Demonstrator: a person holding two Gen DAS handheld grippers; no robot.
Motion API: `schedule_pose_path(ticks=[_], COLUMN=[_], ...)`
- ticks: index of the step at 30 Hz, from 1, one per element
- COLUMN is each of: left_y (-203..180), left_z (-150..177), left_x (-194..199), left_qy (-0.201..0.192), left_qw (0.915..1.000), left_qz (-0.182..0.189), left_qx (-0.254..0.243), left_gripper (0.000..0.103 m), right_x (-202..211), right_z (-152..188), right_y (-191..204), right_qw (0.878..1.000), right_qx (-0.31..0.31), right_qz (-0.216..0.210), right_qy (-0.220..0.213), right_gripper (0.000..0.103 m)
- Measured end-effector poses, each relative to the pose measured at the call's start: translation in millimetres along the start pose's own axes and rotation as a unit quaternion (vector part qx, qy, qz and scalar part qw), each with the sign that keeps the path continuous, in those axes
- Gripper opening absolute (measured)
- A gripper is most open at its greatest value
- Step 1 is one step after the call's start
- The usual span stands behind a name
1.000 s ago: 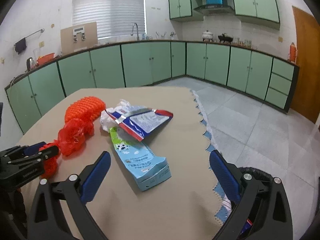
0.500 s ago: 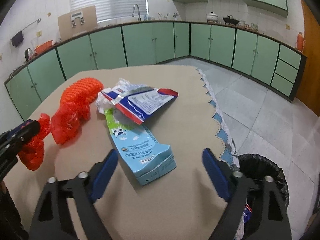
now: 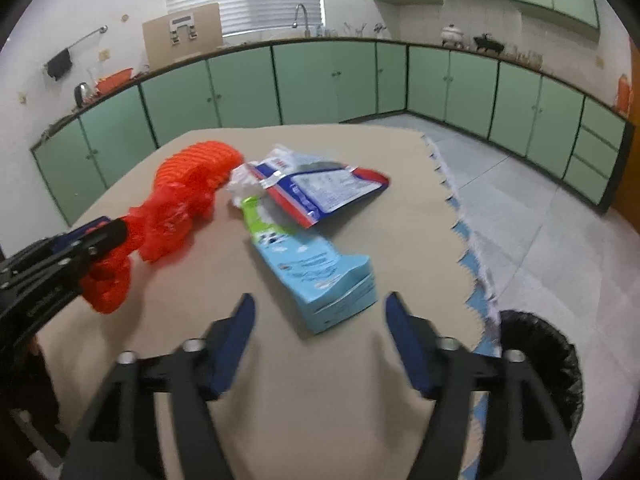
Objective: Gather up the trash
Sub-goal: 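Grasp the red plastic bag with the left tool while the right tool grasps the milk carton, then carry the red bag and milk carton over the bin and release both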
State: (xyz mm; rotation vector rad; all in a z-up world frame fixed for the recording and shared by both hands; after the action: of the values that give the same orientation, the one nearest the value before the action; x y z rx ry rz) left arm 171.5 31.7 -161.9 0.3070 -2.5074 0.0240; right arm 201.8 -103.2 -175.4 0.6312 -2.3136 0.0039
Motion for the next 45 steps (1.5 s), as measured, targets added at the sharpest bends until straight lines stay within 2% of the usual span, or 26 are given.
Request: schedule_pose_path(ticks=[2, 7, 9, 10, 12, 14, 20, 25, 26, 28, 32, 34, 35, 36, 38, 45], left_y=[0, 1, 1, 1, 1, 1, 0, 0, 0, 1, 4, 6, 6, 6, 4, -16], left_z=[-1, -2, -2, -2, -1, -2, -2, -1, -2, -2, -1, -1, -2, -2, -1, -2], left_x=[-1, -3, -4, -6, -7, -7, -3, -4, -3, -2, -1, -1, -1, -1, -1, 7], left_qy=[0.001, 0.001, 0.001, 0.002, 0.004, 0.003, -0.001, 0.001, 0.001, -0.002, -0.002, -0.003, -0.003, -0.003, -0.002, -0.007], left_qw=[1.0000, 1.0000, 1.0000, 1.0000, 1.0000, 1.0000, 1.0000, 1.0000, 1.0000, 1.0000, 1.0000, 0.9999, 0.9999, 0.9999, 0.9999, 0.9996], left_qz=[0.000, 0.000, -0.001, -0.002, -0.002, -0.003, 0.000, 0.001, 0.001, 0.000, -0.004, -0.006, -0.007, -0.007, -0.005, 0.014], left_qx=[0.001, -0.001, -0.003, -0.003, -0.003, -0.004, -0.008, -0.007, -0.008, -0.008, -0.007, -0.008, -0.008, -0.009, -0.010, -0.025], left_gripper=[0.025, 0.025, 0.025, 0.025, 0.025, 0.025, 0.025, 0.025, 0.025, 0.025, 0.025, 0.025, 0.025, 0.025, 0.025, 0.025], right_x=[-7, -30, -36, -38, -38, -32, -2, 14, 13, 9, -6, -17, -18, -19, -16, 16], right_z=[-3, -12, -13, -12, -11, -11, 8, 23, 22, 18, 9, 7, 9, 10, 11, 3], right_y=[-3, -9, -10, -9, -6, -1, 4, 13, 15, 18, 20, 20, 19, 19, 19, 11], right_qw=[1.000, 0.999, 0.999, 0.999, 0.999, 0.999, 0.998, 0.998, 0.999, 0.999, 0.999, 0.999, 0.998, 0.998, 0.998, 0.999], right_qx=[0.007, 0.015, 0.011, 0.011, 0.015, 0.022, -0.016, -0.009, 0.001, 0.020, 0.022, 0.018, 0.014, 0.008, 0.005, -0.010], right_qz=[0.008, 0.009, -0.007, -0.014, -0.022, -0.032, -0.050, -0.050, -0.042, -0.024, -0.022, -0.026, -0.034, -0.038, -0.046, -0.036], right_qy=[0.006, 0.034, 0.044, 0.048, 0.047, 0.038, 0.025, 0.030, 0.030, 0.027, 0.028, 0.041, 0.045, 0.045, 0.039, 0.005], right_gripper=[0.076, 0.076, 0.069, 0.056, 0.054, 0.046, 0.046, 0.047, 0.057, 0.065, 0.066, 0.063, 0.054, 0.054, 0.047, 0.045])
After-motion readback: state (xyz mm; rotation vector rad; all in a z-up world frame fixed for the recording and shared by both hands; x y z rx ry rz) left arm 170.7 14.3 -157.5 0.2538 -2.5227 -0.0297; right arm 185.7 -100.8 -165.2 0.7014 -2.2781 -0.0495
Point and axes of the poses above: each gripper's, at about its wrist camera, not at the fingertips, and x roughly against the way its jaws point, y to its left, z to its underside, the point moved 5 cm from there along -x, roughly the way its jaws point, and after that the axes turned 9 degrees about -z, right-handed, at the moved point
